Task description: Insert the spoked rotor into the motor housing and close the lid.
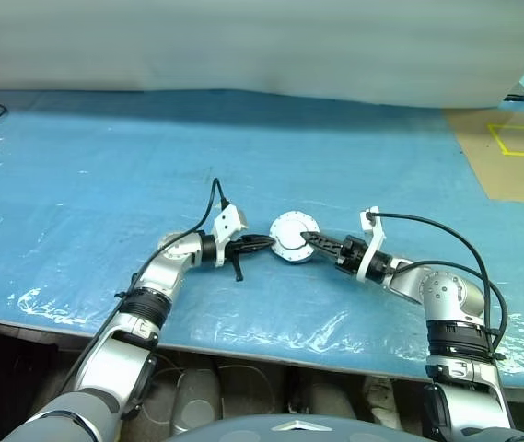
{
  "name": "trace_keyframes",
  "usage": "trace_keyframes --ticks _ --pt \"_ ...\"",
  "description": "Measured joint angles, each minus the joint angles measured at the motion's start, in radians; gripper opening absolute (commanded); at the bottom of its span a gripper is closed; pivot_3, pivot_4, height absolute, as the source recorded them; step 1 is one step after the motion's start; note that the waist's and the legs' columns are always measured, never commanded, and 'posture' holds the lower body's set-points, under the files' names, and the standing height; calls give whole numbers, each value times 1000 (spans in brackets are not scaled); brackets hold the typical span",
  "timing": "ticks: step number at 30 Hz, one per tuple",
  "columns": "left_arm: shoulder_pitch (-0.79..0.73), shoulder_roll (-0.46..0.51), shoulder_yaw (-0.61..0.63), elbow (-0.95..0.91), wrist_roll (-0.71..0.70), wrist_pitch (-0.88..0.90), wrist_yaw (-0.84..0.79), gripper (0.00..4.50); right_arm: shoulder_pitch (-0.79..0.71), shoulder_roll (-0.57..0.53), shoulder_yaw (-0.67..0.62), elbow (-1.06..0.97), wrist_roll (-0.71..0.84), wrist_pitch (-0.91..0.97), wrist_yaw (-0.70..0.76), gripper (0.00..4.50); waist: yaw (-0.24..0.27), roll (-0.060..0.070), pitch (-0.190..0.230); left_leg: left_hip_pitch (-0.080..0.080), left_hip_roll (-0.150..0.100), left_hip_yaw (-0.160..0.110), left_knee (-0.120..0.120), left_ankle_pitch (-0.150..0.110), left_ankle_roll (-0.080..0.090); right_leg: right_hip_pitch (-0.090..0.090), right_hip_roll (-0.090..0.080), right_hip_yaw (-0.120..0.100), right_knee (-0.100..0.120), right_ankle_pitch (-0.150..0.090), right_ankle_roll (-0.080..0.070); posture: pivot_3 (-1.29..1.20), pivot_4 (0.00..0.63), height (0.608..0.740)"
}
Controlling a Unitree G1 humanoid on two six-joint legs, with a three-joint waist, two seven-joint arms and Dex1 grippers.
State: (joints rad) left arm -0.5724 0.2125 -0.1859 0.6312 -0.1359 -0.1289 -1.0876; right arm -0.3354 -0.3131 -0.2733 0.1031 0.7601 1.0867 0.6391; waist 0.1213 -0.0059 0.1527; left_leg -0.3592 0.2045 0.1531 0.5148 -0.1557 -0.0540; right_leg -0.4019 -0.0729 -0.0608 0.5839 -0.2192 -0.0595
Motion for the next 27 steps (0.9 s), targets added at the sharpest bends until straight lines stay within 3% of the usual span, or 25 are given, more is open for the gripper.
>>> trace_keyframes --ticks 5,14,21,27 --pt "4 -17 38 -14 -64 76 -10 0 -3 5 11 0 0 -4 -11 2347 -1 0 0 -1 0 0 0 1 -1 -2 0 0 1 0 0 0 150 740" --pt "23 22 139 -273 -264 327 -45 0 -19 40 -7 42 22 -4 -44 2346 -11 1 1 -5 1 1 1 1 -1 -4 0 0 4 -1 -1 0 150 740" --pt "36 38 207 -295 -320 449 33 0 -52 126 -119 108 103 29 -156 2345 -23 2 1 -6 1 0 4 1 -1 -6 0 -1 4 0 -1 0 150 740" --pt "42 45 333 -331 -471 654 114 0 -64 221 -206 75 204 46 -292 2345 -27 5 4 -17 0 0 5 1 -2 -17 1 -1 6 0 -2 0 150 740"
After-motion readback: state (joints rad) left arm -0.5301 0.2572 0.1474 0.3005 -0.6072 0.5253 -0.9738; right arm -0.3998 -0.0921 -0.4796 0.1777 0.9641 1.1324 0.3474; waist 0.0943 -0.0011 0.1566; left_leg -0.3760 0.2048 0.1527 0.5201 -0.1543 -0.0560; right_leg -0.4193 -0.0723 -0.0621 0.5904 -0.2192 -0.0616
